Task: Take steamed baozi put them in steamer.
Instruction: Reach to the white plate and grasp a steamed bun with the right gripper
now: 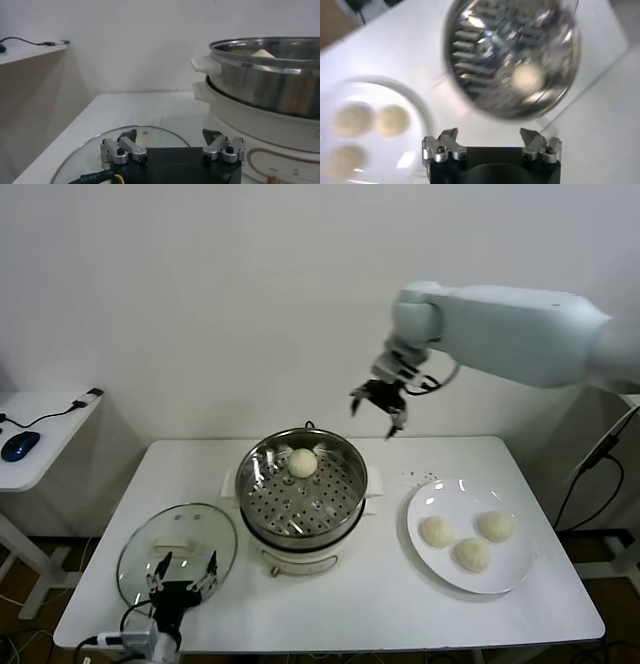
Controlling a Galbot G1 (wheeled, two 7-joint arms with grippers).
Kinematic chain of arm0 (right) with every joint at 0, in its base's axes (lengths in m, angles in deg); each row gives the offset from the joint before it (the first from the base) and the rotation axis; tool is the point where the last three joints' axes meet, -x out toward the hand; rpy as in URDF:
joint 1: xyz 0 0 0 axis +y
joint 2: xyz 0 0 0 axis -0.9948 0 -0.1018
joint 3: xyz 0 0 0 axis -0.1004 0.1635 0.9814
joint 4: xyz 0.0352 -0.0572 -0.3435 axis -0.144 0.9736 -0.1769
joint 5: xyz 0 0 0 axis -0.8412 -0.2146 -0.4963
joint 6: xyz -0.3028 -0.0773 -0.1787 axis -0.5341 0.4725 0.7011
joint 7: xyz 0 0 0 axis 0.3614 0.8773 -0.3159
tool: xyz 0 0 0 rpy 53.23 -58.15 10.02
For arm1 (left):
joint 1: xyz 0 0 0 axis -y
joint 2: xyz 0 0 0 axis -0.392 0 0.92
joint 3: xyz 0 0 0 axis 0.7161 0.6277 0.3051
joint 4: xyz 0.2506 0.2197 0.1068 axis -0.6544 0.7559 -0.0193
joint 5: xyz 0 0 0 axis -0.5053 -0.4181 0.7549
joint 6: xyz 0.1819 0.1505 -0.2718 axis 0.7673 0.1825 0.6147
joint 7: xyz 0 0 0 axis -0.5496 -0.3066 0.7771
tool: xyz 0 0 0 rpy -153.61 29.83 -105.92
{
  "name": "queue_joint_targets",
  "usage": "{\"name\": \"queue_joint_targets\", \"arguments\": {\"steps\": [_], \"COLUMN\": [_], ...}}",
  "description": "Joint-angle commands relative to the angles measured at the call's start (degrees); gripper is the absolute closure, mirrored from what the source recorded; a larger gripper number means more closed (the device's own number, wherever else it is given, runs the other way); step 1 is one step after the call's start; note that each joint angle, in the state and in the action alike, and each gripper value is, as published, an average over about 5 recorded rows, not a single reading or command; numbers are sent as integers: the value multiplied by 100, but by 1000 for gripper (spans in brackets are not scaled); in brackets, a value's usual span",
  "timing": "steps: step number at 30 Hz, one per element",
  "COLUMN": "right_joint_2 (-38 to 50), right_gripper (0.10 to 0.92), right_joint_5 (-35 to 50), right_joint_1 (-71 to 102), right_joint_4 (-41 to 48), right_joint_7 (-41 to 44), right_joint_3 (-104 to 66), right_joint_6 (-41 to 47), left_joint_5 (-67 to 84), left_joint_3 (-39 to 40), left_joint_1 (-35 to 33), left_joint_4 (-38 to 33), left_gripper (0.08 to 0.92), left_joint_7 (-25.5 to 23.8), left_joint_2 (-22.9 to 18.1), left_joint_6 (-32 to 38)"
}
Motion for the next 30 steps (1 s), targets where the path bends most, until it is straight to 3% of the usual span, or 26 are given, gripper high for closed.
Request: {"name": "queue_joint_targets", "arguments": {"steps": [1, 16, 30], "right_joint_2": [2335, 2149, 1726], "right_gripper": [203, 203, 203], "right_joint_5": [861, 62, -583], "right_joint_1": [-340, 2712, 3481], "right_joint_4": [-1707, -1110, -103], "right_joint_7": [-764, -1473, -1588], "right_joint_3": [1453, -521, -1546], "right_joint_6": [2234, 3337, 3374], "left_joint_5": [9, -47, -88], "left_joint_3": [-7, -88, -83], "left_joint_1": [9, -34, -31], "left_joint_4": [6, 8, 77], "left_gripper": [177, 177, 177], "left_joint_7": [2, -29, -19], "left_joint_2": [0, -70, -61], "left_joint_6": [1, 30, 72]}}
